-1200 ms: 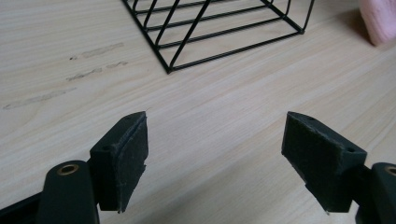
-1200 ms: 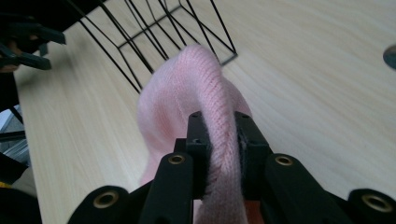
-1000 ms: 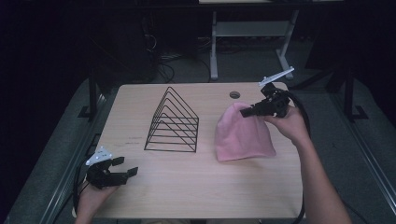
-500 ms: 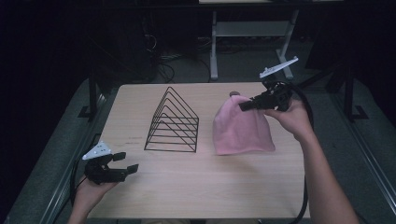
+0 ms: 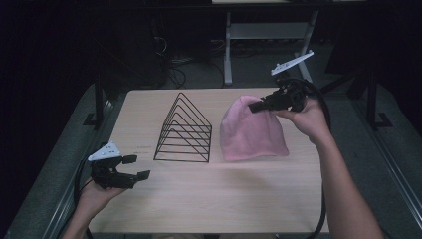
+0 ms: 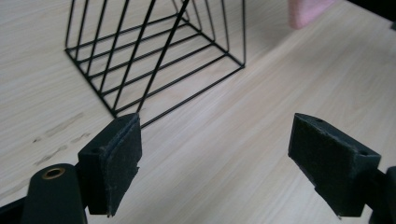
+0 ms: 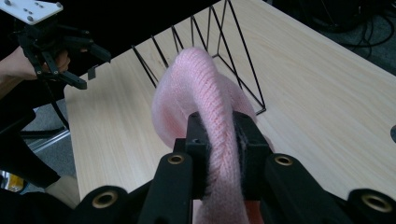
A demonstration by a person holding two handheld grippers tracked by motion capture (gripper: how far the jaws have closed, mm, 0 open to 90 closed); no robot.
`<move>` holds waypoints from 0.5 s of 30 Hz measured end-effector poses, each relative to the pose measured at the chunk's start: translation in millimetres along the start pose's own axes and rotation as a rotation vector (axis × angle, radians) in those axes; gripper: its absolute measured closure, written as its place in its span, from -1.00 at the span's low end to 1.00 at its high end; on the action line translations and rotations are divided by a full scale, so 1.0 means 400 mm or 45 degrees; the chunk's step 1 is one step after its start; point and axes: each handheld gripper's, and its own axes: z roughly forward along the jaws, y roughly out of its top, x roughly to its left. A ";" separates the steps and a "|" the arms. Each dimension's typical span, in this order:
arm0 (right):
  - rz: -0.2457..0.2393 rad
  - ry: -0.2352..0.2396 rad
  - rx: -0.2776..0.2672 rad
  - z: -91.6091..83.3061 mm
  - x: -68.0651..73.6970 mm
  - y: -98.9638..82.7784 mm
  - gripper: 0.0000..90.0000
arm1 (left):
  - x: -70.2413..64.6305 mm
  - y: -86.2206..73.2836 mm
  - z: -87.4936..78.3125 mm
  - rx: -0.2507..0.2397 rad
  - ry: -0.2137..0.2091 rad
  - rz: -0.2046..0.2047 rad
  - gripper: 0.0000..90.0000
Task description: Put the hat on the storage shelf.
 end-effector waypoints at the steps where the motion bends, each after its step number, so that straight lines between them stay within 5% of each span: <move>1: -0.008 0.001 -0.003 -0.002 0.003 0.005 0.73 | -0.002 0.006 -0.001 -0.002 -0.002 0.008 -0.61; 15: -0.092 0.020 -0.036 -0.030 0.064 0.080 0.74 | -0.016 0.079 -0.025 -0.006 -0.026 0.080 -0.60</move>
